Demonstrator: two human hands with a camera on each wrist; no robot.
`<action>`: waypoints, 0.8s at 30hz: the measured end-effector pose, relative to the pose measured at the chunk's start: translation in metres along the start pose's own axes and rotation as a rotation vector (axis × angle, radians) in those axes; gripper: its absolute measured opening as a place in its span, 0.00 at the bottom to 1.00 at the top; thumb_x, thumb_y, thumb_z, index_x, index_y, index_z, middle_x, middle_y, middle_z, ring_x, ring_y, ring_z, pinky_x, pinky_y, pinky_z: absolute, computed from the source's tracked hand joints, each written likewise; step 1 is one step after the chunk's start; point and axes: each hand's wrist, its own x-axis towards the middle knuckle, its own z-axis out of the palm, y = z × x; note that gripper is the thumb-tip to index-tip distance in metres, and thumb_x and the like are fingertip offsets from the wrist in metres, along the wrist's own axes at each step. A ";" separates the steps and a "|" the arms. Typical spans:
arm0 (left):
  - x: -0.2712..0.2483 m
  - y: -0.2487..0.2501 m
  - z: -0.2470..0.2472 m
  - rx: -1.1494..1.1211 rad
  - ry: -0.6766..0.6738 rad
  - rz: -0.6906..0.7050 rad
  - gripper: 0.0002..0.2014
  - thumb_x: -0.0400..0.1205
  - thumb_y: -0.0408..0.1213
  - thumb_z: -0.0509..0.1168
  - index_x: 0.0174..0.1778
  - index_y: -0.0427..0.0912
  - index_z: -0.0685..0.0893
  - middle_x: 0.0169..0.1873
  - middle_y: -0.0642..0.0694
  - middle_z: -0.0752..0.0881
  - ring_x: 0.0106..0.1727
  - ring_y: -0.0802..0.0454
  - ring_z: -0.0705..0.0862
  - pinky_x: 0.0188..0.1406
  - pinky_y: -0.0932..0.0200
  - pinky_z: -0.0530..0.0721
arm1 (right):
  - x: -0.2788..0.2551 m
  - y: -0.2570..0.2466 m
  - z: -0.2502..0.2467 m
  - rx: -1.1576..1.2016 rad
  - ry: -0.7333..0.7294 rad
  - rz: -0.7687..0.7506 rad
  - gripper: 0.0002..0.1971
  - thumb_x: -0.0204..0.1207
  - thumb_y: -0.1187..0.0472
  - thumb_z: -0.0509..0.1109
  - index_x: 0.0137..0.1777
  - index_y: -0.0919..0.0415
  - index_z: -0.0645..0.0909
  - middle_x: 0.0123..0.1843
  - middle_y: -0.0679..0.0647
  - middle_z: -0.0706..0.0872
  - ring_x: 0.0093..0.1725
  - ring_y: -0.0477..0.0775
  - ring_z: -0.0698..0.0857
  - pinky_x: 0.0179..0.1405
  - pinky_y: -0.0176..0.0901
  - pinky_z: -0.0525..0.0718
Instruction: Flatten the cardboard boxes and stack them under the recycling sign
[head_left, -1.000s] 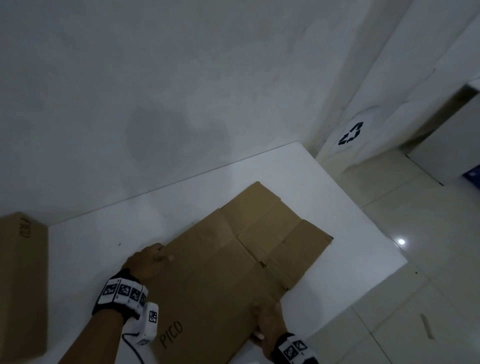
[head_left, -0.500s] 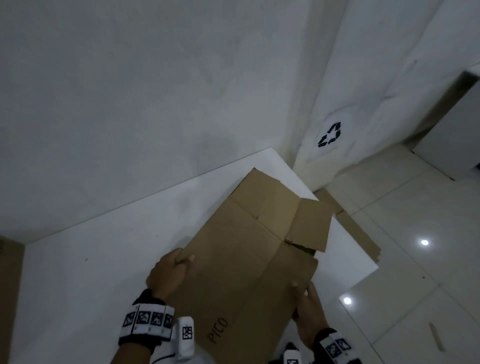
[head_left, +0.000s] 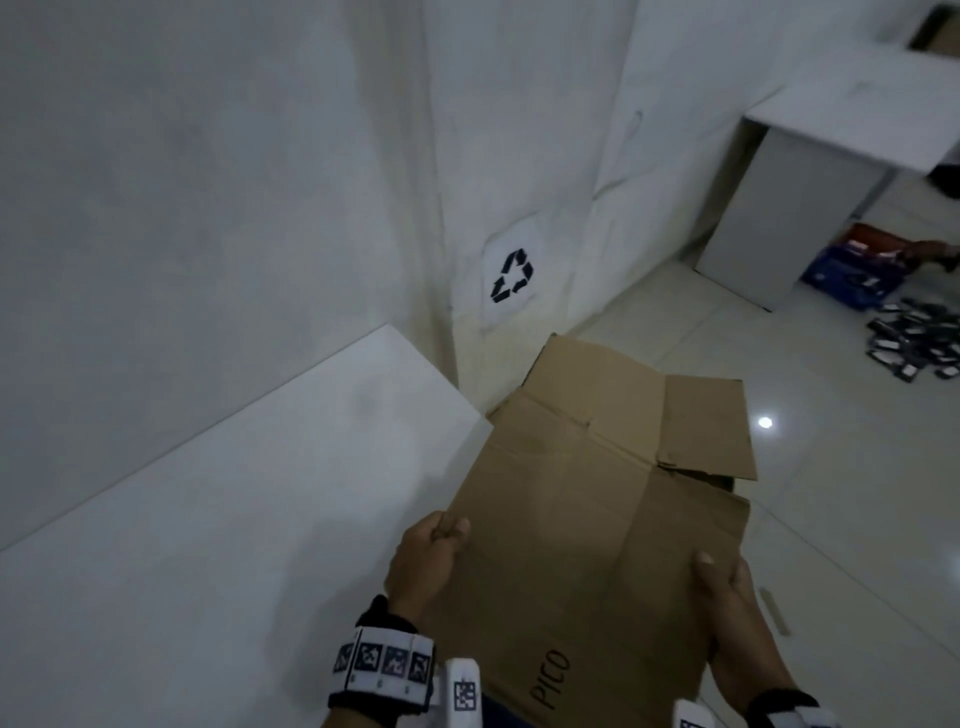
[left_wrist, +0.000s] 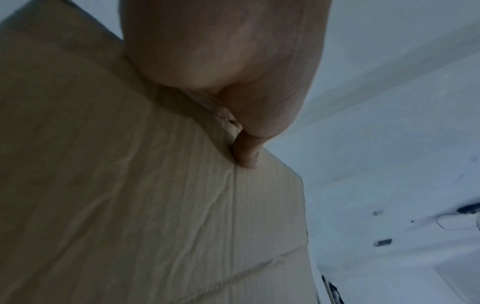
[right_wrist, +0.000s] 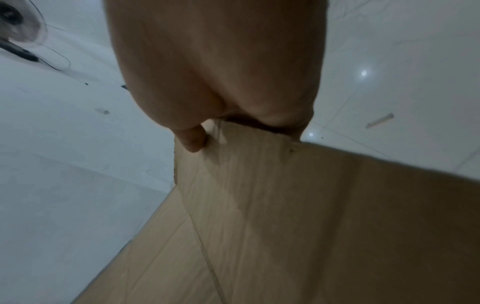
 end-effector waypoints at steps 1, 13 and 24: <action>0.005 0.011 0.014 0.000 -0.021 -0.004 0.25 0.69 0.66 0.65 0.38 0.44 0.84 0.38 0.47 0.90 0.45 0.43 0.88 0.56 0.38 0.84 | 0.009 -0.006 -0.011 -0.005 0.031 0.006 0.19 0.83 0.47 0.63 0.74 0.41 0.68 0.68 0.54 0.80 0.61 0.65 0.83 0.63 0.71 0.80; 0.129 0.110 0.188 0.049 -0.198 -0.035 0.23 0.68 0.63 0.56 0.34 0.45 0.80 0.35 0.43 0.85 0.40 0.41 0.85 0.46 0.46 0.83 | 0.146 -0.112 -0.107 -0.089 0.205 0.065 0.24 0.82 0.50 0.65 0.77 0.40 0.64 0.72 0.56 0.76 0.58 0.65 0.82 0.55 0.66 0.83; 0.200 0.164 0.290 0.127 -0.170 -0.185 0.18 0.85 0.40 0.57 0.26 0.50 0.75 0.27 0.52 0.77 0.32 0.52 0.75 0.33 0.59 0.68 | 0.298 -0.158 -0.149 -0.229 0.122 0.279 0.28 0.84 0.59 0.63 0.82 0.46 0.58 0.77 0.58 0.70 0.61 0.70 0.77 0.56 0.69 0.81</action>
